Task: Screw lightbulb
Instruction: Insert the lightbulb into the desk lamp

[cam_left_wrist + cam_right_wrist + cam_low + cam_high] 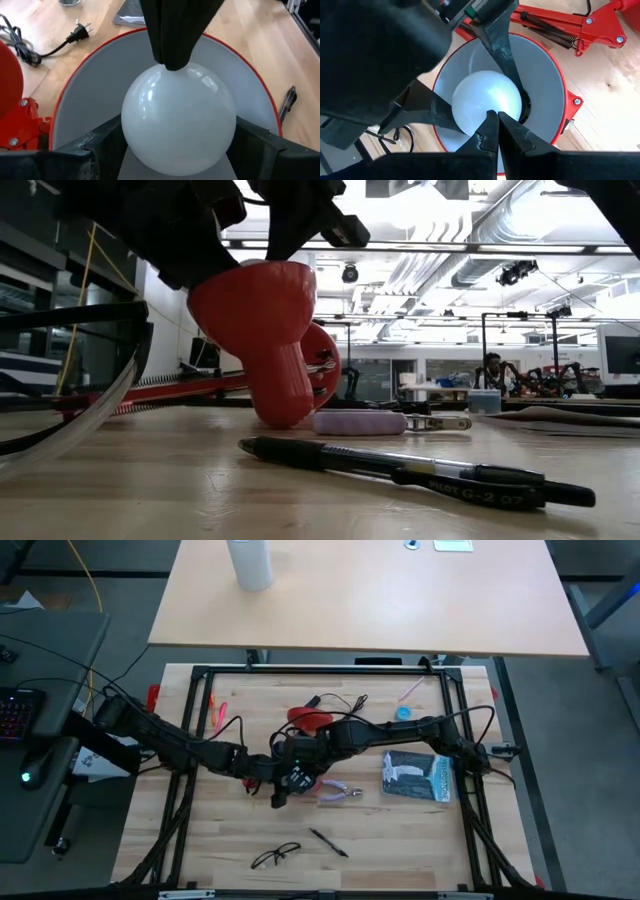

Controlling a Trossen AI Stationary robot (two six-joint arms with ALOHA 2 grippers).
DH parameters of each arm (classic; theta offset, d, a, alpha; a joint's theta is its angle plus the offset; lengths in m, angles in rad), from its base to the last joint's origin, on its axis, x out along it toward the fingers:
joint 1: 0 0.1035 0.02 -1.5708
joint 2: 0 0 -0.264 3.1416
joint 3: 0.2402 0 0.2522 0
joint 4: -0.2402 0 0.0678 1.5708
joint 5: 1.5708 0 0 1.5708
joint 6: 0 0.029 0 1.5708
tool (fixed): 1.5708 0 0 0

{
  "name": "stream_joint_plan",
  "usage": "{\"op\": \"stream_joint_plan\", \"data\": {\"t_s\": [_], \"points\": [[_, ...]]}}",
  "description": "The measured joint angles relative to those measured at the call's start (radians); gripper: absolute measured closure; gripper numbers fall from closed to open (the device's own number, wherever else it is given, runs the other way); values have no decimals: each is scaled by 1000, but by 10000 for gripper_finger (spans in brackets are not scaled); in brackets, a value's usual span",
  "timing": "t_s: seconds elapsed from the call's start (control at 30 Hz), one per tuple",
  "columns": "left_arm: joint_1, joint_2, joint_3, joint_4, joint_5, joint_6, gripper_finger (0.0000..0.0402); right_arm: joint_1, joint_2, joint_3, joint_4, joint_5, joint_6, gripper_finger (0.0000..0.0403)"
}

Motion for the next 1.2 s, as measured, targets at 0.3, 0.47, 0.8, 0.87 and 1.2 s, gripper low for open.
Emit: {"op": "stream_joint_plan", "data": {"t_s": [0.3, 0.47, 0.8, 0.87, 1.2], "points": [[2, -39, 0, -42, 18, 64, 114, 0, 0, 0, -1, 0, 15, 403], [2, -1, 2, 20, 15, 62, 114, 0, 0, 0, -1, -4, 16, 403], [2, 26, 5, 29, 18, 57, 114, 0, 5, 0, 57, -53, 23, 403], [2, 26, 5, 23, 18, 56, 114, 4, 15, 0, 59, -65, 18, 403], [2, 20, 4, 4, 20, 78, 115, 13, 40, 4, 65, -43, 19, 403]]}}
